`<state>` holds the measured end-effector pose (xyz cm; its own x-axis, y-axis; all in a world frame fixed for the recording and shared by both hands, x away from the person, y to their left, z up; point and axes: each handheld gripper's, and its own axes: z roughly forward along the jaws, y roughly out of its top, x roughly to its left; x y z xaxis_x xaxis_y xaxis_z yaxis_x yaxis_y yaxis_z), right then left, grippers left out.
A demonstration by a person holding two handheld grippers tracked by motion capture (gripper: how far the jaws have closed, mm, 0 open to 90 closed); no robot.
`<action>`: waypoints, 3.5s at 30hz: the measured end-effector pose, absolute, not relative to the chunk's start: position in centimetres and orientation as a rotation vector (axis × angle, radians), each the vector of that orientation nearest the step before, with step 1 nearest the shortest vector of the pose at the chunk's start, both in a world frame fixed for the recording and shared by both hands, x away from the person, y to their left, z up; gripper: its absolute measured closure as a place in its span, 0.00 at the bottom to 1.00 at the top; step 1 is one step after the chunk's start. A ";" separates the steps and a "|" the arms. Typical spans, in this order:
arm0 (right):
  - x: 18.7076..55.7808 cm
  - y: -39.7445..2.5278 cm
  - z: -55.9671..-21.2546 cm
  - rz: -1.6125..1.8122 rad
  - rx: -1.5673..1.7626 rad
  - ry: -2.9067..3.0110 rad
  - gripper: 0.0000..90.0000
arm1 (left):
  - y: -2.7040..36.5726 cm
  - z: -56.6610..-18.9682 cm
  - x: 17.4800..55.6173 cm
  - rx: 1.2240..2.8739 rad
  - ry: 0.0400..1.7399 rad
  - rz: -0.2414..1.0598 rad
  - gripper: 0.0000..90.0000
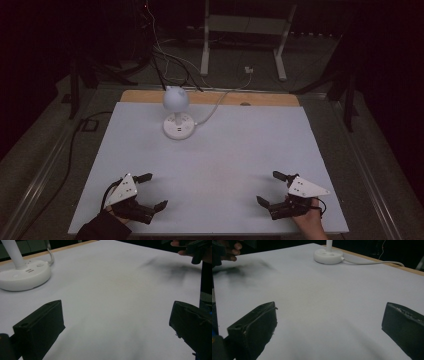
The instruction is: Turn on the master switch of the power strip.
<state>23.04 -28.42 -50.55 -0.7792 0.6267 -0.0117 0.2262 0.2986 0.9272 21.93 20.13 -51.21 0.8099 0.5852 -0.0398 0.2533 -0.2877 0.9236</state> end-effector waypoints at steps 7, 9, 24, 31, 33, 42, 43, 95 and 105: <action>22.9 -28.2 -50.6 1.478 0.761 2.214 0.00 | 20.0 -51.3 21.8 1.893 0.627 0.370 0.00; 22.9 -28.2 -50.6 1.478 0.763 2.216 0.00 | 19.9 -51.3 21.9 1.903 0.621 0.369 0.00; 22.9 -28.2 -50.4 1.481 0.801 2.205 0.00 | 19.6 -51.3 21.8 1.921 0.620 0.365 0.00; 22.7 -28.0 -50.3 1.470 0.792 2.195 0.00 | 19.2 -51.2 21.9 1.941 0.624 0.369 0.00; 22.8 -28.0 -50.3 1.459 0.792 2.194 0.00 | 19.0 -51.0 21.9 1.945 0.623 0.365 0.00; 22.6 -28.0 -50.1 1.459 0.789 2.175 0.00 | 18.4 -50.1 22.2 1.982 0.610 0.362 0.00; 22.6 -28.0 -50.1 1.455 0.786 2.174 0.00 | 18.3 -49.9 22.3 1.983 0.606 0.365 0.00; 22.6 -28.0 -50.0 1.493 0.798 2.184 0.00 | 16.0 -45.2 28.2 1.949 0.681 0.411 0.00; 22.6 -28.0 -50.0 1.495 0.794 2.188 0.00 | 15.3 -45.1 29.6 1.933 0.744 0.445 0.00</action>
<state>22.58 -28.01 -50.03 -0.7716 0.6360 0.0094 0.2401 0.2775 0.9302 29.62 15.26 -45.06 0.7452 0.6668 -0.0083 0.3082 -0.3333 0.8910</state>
